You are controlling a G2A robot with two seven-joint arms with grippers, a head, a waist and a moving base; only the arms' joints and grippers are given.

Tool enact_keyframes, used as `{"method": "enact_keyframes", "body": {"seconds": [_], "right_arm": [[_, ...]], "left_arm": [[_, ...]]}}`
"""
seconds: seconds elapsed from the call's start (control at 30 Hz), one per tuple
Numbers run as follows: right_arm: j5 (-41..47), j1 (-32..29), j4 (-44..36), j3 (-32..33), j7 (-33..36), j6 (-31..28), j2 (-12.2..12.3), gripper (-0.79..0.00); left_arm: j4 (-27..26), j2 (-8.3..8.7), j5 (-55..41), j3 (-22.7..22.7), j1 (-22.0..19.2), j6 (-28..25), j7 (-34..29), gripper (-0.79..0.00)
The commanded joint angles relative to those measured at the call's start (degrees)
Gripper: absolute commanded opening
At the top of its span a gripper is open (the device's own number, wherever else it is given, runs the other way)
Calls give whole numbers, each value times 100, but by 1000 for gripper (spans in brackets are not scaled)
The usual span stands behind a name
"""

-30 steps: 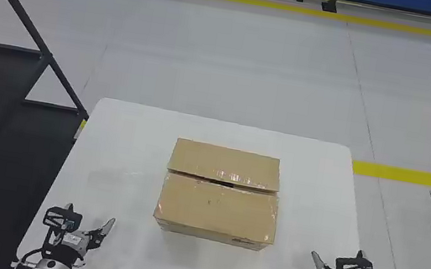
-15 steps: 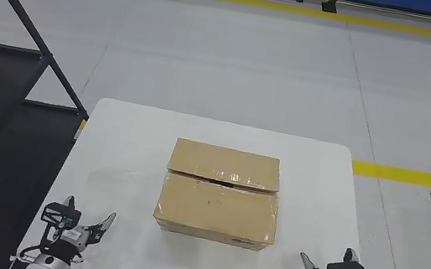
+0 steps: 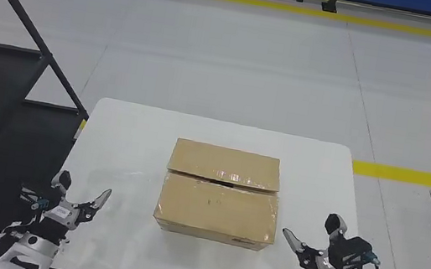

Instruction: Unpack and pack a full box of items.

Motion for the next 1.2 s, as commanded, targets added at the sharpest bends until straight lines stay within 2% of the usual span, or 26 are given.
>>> {"method": "enact_keyframes", "body": {"seconds": [0.0,0.1,0.2,0.27,0.47,0.6,0.97,1.17], "right_arm": [[1,0,1,0,0,2,0,0],[1,0,1,0,0,2,0,0],[625,180,198,-112,141,-505,0,0],[1046,513,424,-194,573,-744,4,0],[3073,1686,1381,-248,2200,-1787,64,0],[4001,2259,1925,-194,2890,-1974,109,0],[3954,2242,1953,-241,2913,-1982,115,0],[5158,2799,2698,-327,3743,-2055,160,0]], "left_arm": [[0,0,-1,0,0,0,-2,0],[0,0,-1,0,0,0,-2,0],[83,-6,-337,63,-120,-192,-214,0],[152,0,-695,113,-335,-547,-433,0],[403,41,-1332,202,-977,-1532,-809,0],[627,88,-1656,181,-1234,-2261,-1068,0],[610,91,-1690,189,-1243,-2258,-1113,0],[470,78,-1911,381,-1331,-2182,-1182,0]]}}
